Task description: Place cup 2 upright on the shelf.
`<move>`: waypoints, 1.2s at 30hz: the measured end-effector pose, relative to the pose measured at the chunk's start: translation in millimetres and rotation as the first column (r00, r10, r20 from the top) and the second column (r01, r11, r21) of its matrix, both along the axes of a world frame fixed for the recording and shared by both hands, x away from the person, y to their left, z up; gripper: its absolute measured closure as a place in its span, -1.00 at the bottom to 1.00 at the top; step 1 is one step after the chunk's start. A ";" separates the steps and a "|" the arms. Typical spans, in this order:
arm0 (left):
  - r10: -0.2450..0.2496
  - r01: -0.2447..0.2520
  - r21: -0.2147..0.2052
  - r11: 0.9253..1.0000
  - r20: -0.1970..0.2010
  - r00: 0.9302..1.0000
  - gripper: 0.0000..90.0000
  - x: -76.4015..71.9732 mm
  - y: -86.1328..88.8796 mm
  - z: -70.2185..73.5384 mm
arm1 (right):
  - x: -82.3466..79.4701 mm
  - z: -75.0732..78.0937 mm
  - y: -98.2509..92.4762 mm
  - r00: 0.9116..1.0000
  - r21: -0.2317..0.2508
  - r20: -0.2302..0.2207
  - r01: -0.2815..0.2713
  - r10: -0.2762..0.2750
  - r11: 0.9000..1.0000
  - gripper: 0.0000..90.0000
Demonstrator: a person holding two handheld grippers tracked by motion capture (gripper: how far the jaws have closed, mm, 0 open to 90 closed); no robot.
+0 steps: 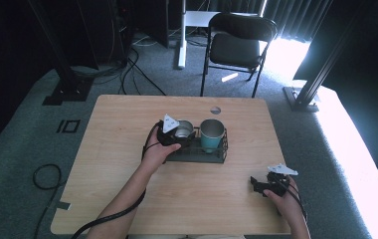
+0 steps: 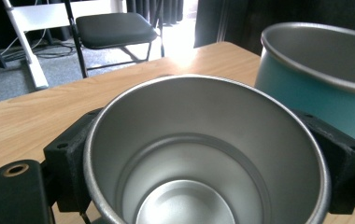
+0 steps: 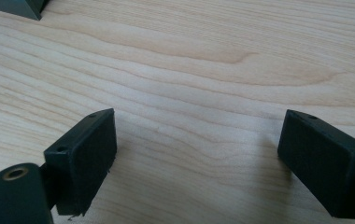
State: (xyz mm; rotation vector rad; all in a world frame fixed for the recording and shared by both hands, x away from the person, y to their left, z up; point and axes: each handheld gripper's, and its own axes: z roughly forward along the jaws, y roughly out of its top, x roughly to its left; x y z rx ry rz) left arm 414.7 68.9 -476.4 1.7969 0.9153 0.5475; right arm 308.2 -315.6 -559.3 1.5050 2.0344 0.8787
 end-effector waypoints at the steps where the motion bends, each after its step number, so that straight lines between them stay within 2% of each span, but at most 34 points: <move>1: 0.000 0.000 0.005 1.000 0.002 1.000 -0.69 -0.4 -0.4 -1.4 | 0.0 0.0 0.0 1.000 0.000 0.000 0.000 0.000 1.000 -0.75; 10: -0.001 0.001 0.008 1.000 -0.001 1.000 -0.69 -0.4 -3.7 -11.9 | 0.0 0.0 0.0 1.000 0.000 0.000 0.000 0.000 1.000 -0.75; 14: -0.010 0.010 0.025 1.000 -0.004 1.000 -0.69 -0.2 -4.3 -15.4 | 0.0 0.0 0.0 1.000 0.000 0.000 0.000 0.000 1.000 -0.75; 18: -0.025 0.025 0.039 0.999 -0.010 1.000 -0.70 -0.4 -4.2 -14.3 | 0.0 0.0 0.0 1.000 0.001 0.000 0.000 0.000 1.000 -0.75; 22: -0.042 0.043 0.049 0.998 -0.021 0.999 -0.81 -1.8 -3.0 -12.9 | 0.0 0.0 0.0 1.000 0.000 0.000 0.000 0.000 1.000 -0.75; 25: -0.039 0.041 0.061 0.997 -0.021 0.999 -0.81 -4.2 -1.6 -10.7 | 0.0 0.0 0.0 1.000 0.000 0.000 0.000 0.000 1.000 -0.75; 32: -0.065 0.066 0.060 0.996 -0.018 0.998 -0.91 -8.5 0.2 -7.5 | 0.0 0.0 0.0 1.000 0.000 0.000 0.000 0.000 1.000 -0.75; 36: -0.059 0.060 0.052 0.997 -0.025 0.998 -0.91 -11.3 4.5 -6.3 | 0.0 0.0 0.0 1.000 0.000 0.000 0.000 0.000 1.000 -0.75</move>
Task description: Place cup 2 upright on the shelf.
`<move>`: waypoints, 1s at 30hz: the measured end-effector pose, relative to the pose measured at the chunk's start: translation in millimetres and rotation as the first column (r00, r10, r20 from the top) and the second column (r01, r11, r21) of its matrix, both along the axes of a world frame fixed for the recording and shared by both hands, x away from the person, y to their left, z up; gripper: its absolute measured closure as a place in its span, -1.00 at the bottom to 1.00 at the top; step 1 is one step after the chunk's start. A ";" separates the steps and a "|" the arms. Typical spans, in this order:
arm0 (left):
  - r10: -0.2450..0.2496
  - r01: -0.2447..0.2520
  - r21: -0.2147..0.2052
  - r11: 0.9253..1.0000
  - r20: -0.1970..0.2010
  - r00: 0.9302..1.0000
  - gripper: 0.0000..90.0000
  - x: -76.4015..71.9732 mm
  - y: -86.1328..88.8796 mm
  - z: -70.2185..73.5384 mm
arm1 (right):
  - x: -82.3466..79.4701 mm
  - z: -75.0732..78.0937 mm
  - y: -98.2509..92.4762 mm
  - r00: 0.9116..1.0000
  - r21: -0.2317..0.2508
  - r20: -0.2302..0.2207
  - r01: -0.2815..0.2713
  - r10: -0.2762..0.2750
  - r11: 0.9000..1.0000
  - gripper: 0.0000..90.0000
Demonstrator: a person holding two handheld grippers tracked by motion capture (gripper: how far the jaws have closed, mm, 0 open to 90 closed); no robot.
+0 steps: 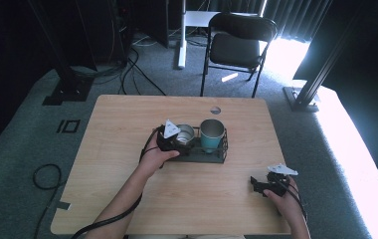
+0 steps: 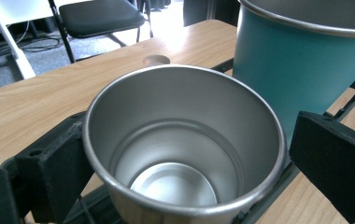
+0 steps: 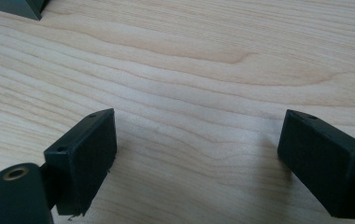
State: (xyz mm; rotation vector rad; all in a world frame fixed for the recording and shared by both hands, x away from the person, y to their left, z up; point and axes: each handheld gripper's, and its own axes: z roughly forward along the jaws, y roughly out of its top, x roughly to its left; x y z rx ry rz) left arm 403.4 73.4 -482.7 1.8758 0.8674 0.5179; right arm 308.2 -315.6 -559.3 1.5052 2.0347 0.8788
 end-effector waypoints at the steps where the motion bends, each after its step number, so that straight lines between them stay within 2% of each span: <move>1: 0.003 -0.003 0.000 1.000 -0.004 1.000 -0.91 -0.4 1.2 0.1 | 0.0 0.0 0.0 1.000 0.000 0.000 0.000 0.000 1.000 -0.75; 11: 0.014 -0.014 -0.006 1.000 0.015 1.000 -0.91 -9.0 13.6 4.5 | 0.0 0.0 0.0 1.000 0.000 0.000 0.000 0.000 1.000 -0.75; 20: 0.023 -0.023 -0.023 0.999 0.004 1.000 -0.91 -15.9 31.2 5.5 | 0.0 0.0 0.1 1.000 0.000 0.000 0.001 -0.001 1.000 -0.75; 28: 0.042 -0.042 -0.025 0.999 0.007 0.999 -0.91 -22.6 47.3 6.6 | 0.0 0.0 0.1 1.000 0.000 0.000 0.001 -0.001 1.000 -0.75; 30: 0.040 -0.040 -0.009 0.999 0.008 0.999 -0.91 -24.6 51.0 6.5 | 0.0 0.0 0.1 1.000 0.000 0.000 0.000 0.000 1.000 -0.75</move>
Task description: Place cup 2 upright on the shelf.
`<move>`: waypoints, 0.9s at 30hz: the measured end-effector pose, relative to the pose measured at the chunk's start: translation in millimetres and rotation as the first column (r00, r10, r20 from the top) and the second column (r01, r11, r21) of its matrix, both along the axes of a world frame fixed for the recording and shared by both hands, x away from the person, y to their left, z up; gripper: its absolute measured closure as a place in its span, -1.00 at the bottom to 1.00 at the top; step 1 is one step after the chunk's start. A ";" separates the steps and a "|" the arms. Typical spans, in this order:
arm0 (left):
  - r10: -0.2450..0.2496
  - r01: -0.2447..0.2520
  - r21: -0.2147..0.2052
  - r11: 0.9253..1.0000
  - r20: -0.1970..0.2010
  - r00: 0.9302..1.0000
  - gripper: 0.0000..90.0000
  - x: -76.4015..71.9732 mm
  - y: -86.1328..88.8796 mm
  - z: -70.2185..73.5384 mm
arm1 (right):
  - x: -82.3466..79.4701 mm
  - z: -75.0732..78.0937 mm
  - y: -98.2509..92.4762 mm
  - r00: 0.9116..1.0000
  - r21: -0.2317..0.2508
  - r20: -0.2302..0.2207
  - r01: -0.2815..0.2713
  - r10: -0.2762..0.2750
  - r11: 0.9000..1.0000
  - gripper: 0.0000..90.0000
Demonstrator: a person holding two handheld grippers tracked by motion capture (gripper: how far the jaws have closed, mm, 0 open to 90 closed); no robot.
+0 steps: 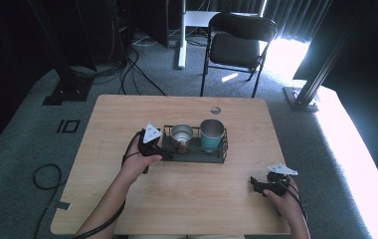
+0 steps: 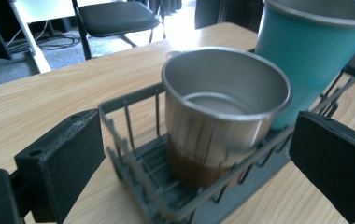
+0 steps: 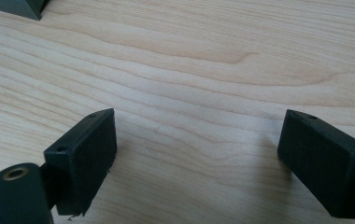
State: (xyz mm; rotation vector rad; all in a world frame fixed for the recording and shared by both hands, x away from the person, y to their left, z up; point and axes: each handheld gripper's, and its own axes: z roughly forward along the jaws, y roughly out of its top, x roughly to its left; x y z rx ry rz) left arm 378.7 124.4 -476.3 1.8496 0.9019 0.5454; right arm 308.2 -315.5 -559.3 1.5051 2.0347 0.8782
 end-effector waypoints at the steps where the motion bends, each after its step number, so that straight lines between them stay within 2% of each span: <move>1: 0.006 -0.006 -0.010 1.000 -0.003 1.000 -0.91 -1.3 1.6 0.2 | 0.0 0.0 0.0 1.000 0.000 0.000 0.000 0.000 1.000 -0.75; 12: 0.030 -0.030 -0.007 1.000 0.012 0.999 -0.91 -15.1 24.0 2.6 | 0.0 0.0 0.0 1.000 -0.001 0.000 0.000 0.000 1.000 -0.75; 27: 0.100 -0.100 -0.010 0.995 -0.010 0.995 -0.91 -22.4 54.9 -7.3 | 0.0 0.0 0.0 1.000 -0.001 0.000 0.000 0.000 1.000 -0.75</move>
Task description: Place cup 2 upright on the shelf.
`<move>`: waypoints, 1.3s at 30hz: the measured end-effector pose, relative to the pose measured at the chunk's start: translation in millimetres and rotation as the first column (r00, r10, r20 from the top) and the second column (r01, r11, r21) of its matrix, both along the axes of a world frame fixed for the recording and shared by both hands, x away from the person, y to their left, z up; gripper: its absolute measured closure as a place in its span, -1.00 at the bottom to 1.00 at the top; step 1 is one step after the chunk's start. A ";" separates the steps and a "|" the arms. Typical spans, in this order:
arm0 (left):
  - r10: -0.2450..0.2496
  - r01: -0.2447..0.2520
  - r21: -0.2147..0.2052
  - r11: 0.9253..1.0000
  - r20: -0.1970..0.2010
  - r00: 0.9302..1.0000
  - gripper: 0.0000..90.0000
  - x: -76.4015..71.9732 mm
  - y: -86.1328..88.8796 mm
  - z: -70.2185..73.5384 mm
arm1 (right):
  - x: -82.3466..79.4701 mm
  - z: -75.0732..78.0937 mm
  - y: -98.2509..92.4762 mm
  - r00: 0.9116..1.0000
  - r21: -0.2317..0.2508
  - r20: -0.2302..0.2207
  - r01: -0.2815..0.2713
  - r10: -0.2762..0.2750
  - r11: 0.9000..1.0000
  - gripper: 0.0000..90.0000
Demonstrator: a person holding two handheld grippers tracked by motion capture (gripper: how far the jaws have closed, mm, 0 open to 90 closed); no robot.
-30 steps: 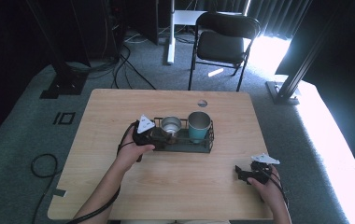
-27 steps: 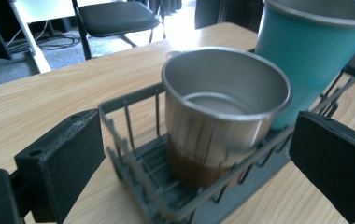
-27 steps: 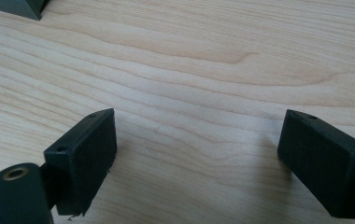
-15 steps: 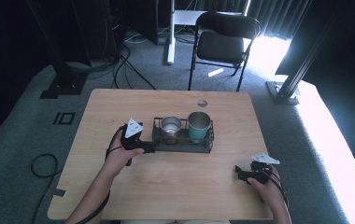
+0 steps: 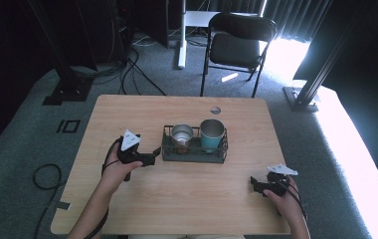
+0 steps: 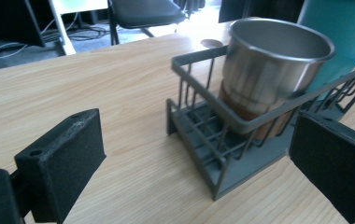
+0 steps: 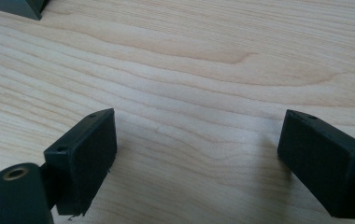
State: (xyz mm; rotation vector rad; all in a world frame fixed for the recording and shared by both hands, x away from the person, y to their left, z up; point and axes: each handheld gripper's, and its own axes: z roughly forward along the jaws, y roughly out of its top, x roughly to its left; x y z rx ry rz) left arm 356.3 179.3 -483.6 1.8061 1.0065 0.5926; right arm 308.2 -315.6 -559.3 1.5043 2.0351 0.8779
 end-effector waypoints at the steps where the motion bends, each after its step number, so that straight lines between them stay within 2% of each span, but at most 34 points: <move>1: 0.000 0.000 0.000 1.000 0.000 1.000 -0.91 0.0 0.0 0.0 | 0.0 0.0 0.0 1.000 0.000 0.000 0.000 0.000 1.000 -0.75; 15: 0.065 -0.065 -0.013 0.998 -0.020 0.998 -0.91 -7.0 27.8 -7.2 | 0.0 0.0 0.0 1.000 0.000 0.000 0.000 0.000 1.000 -0.75; 30: 0.127 -0.128 -0.016 0.992 -0.040 0.991 -0.91 -18.3 49.9 -19.3 | 0.0 0.0 0.0 1.000 0.000 0.000 0.000 0.000 1.000 -0.75; 39: 0.197 -0.199 -0.014 0.980 -0.080 0.977 -0.91 -25.0 63.8 -34.1 | 0.0 0.0 -0.1 1.000 -0.001 0.000 -0.001 0.001 1.000 -0.75</move>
